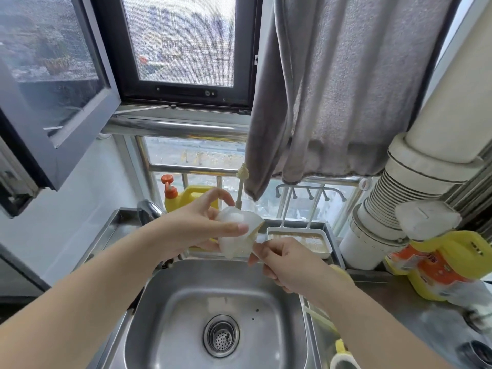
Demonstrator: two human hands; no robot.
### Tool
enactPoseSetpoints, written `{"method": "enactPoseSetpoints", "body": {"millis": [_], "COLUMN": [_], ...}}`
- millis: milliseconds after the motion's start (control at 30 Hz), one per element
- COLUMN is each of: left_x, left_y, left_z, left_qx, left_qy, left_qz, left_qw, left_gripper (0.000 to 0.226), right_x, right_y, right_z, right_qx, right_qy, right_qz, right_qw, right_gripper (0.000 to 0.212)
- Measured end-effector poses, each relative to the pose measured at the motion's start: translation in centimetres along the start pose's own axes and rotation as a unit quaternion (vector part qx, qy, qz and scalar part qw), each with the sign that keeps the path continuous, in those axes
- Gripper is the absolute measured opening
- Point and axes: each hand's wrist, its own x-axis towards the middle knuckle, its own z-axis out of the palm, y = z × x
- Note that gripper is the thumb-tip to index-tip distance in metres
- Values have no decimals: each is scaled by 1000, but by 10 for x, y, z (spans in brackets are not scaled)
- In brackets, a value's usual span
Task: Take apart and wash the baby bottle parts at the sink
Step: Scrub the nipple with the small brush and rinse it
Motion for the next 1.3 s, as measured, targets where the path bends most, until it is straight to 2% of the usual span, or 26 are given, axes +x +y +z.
{"method": "enactPoseSetpoints", "body": {"millis": [133, 233, 333, 433, 500, 533, 567, 600, 633, 667, 733, 800, 833, 867, 900, 933, 1000, 1067, 1133, 1233, 1300], "left_x": [0, 2, 2, -1, -1, -1, -1, 0, -1, -1, -1, 0, 0, 0, 0, -1, -3, -5, -6, -7, -7], "left_y": [0, -1, -2, -6, -12, -15, -18, -21, -24, -27, -29, -28, -28, -28, -29, -31, -36, -41, -45, -47, -50], "left_z": [10, 13, 13, 12, 10, 9, 10, 10, 11, 11, 12, 11, 11, 10, 10, 10, 9, 12, 16, 18, 17], "left_qx": [3, 30, 50, -3, -31, -32, -33, -36, -39, -45, -70, -94, -100, -103, -103, -103, -117, -137, -155, -145, -130], "left_qy": [16, 47, 60, 56, 61, 61, 60, 61, 61, 62, 66, 78, 85, 94, 102, 109, 110, 94, 80, 81, 86], "left_qz": [-10, 13, 63, 95, 109, 113, 114, 110, 100, 87, 71, 71, 75, 80, 84, 88, 105, 133, 155, 174, 178], "left_qw": [1000, 998, 995, 994, 992, 991, 991, 991, 992, 993, 993, 990, 988, 987, 986, 985, 981, 977, 973, 971, 972], "left_gripper": [68, 56, 52, 60, 60, 59, 59, 59, 60, 60, 58, 56, 58, 60, 62, 64, 68, 81, 89, 88, 79], "right_x": [1, 0, -3, -7, -9, -10, -10, -9, -6, -4, 4, 6, 6, 6, 6, 3, -2, -6, -8, -10, -10], "right_y": [2, 5, 5, 2, 2, 2, 4, 3, 3, 4, 8, 8, 6, 5, 4, 2, -2, -4, -8, -10, -6], "right_z": [1, 2, 8, 10, 13, 15, 16, 16, 14, 12, 7, 9, 10, 12, 14, 16, 20, 20, 17, 24, 30], "right_qx": [-72, -77, 37, 189, 232, 210, 137, 14, -133, -274, -483, -542, -518, -452, -331, -230, -52, 134, 273, 348, 318], "right_qy": [22, 26, -28, -121, -155, -149, -119, -65, 6, 76, 209, 273, 254, 224, 150, 78, -23, -126, -186, -201, -201], "right_qz": [-28, -34, -4, 26, 38, 35, 23, 3, -27, -66, -131, -164, -170, -169, -139, -93, -27, 25, 51, 69, 71], "right_qw": [997, 996, 999, 974, 960, 966, 983, 998, 991, 956, 840, 778, 799, 847, 921, 966, 998, 983, 943, 913, 924], "right_gripper": [37, 37, 36, 33, 33, 32, 30, 29, 29, 26, 14, 20, 16, 14, 21, 27, 34, 38, 34, 32, 36]}}
